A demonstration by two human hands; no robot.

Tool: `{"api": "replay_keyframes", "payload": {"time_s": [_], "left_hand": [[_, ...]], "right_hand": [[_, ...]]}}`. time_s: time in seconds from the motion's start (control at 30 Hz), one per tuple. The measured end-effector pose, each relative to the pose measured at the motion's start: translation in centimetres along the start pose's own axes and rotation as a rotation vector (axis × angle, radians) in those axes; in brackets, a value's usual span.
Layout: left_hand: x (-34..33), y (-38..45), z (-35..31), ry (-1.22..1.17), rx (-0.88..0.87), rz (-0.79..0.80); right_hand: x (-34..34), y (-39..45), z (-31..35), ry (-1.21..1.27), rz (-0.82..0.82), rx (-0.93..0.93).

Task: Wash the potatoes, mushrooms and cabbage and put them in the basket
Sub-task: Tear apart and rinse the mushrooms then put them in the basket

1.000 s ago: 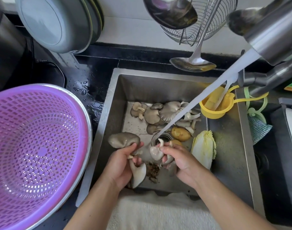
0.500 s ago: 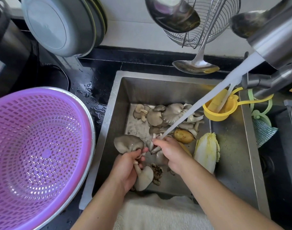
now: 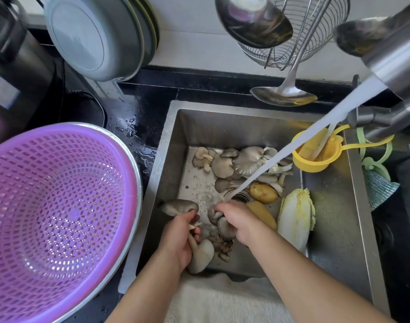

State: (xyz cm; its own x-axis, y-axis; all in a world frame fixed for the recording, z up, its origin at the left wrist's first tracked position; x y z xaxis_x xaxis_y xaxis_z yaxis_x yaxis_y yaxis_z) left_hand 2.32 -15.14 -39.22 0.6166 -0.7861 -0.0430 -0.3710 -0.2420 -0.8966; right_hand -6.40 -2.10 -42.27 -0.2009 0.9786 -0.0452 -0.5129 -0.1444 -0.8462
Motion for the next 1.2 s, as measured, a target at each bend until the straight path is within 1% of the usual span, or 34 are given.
{"api": "replay_keyframes", "payload": {"time_s": [0.03,0.1,0.2,0.3,0.33,0.4,0.47,0.5,0.57,0.63,0.7,0.77,0.87,0.93,1.03,1.07,1.1,1.13,1.2], "left_hand": [[0.1,0.1,0.0,0.005,0.010,0.003],[-0.2,0.0,0.3,0.021,0.029,0.040],[-0.7,0.1,0.5,0.017,0.022,0.060],[-1.1,-0.4,0.1,-0.055,0.011,0.116],[-1.4,-0.7,-0.2,-0.111,0.007,0.165],[-2.2,-1.2,-0.7,-0.225,-0.004,0.260],[-2.5,-1.3,-0.9,-0.287,-0.004,0.294],[-2.5,-1.2,-0.9,-0.292,-0.007,0.292],[-2.2,-1.0,-0.7,-0.244,-0.008,0.250],[-1.6,-0.7,-0.4,-0.125,-0.036,0.155],[-0.7,-0.4,-0.5,0.017,-0.100,0.047],[-0.2,-0.1,-0.7,0.086,-0.150,-0.014],[-0.3,0.2,-0.8,0.078,-0.171,0.003],[-0.6,0.0,-0.7,0.040,-0.150,0.030],[-1.4,-0.6,-0.6,-0.048,-0.100,0.110],[-1.5,-0.6,-0.6,-0.050,-0.089,0.108],[-1.3,-0.4,-0.8,0.001,-0.094,0.070],[-1.0,0.0,-1.3,0.144,-0.117,-0.004],[-0.8,0.8,-3.0,0.621,-0.211,-0.181]], "right_hand": [[0.0,-0.1,0.0,0.016,0.021,0.012],[0.0,-0.5,-0.1,0.150,0.053,-0.014],[1.9,-0.3,-0.7,0.286,-0.059,-0.097],[2.6,-0.1,-0.1,0.375,-0.091,-0.130],[2.3,-0.2,0.6,0.390,-0.071,-0.126],[1.3,-0.2,2.0,0.330,-0.015,-0.091],[0.3,0.2,3.0,0.263,0.004,-0.052],[0.1,0.2,3.5,0.267,-0.009,-0.039],[0.2,0.3,4.0,0.372,-0.050,-0.045],[0.5,0.5,3.9,0.557,-0.072,-0.103],[1.0,0.3,3.4,0.708,-0.107,-0.155],[1.2,-0.6,2.9,0.765,-0.126,-0.197],[1.3,-0.7,2.1,0.802,-0.137,-0.216],[1.2,-0.7,1.9,0.829,-0.133,-0.193],[0.9,-0.5,1.6,0.905,-0.136,-0.152],[0.8,-0.5,1.4,0.920,-0.140,-0.144],[0.7,-0.3,1.2,0.933,-0.137,-0.132],[0.6,-0.3,1.0,0.945,-0.135,-0.125],[0.9,-0.3,0.5,0.967,-0.143,-0.123]]}}
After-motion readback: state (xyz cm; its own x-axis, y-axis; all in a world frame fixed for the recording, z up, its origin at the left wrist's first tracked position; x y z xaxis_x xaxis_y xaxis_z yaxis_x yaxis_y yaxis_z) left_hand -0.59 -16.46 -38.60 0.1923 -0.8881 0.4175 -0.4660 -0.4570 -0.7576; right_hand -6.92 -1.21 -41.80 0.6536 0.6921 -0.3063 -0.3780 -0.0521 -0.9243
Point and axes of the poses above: each hand's wrist, its own y-axis towards the middle knuckle, its own x-axis out of the back of the hand, z = x × y, the point moved 8 cm from there along y, towards the middle knuckle, and after that the axes turned 8 degrees about y, right-handed, at the moved point
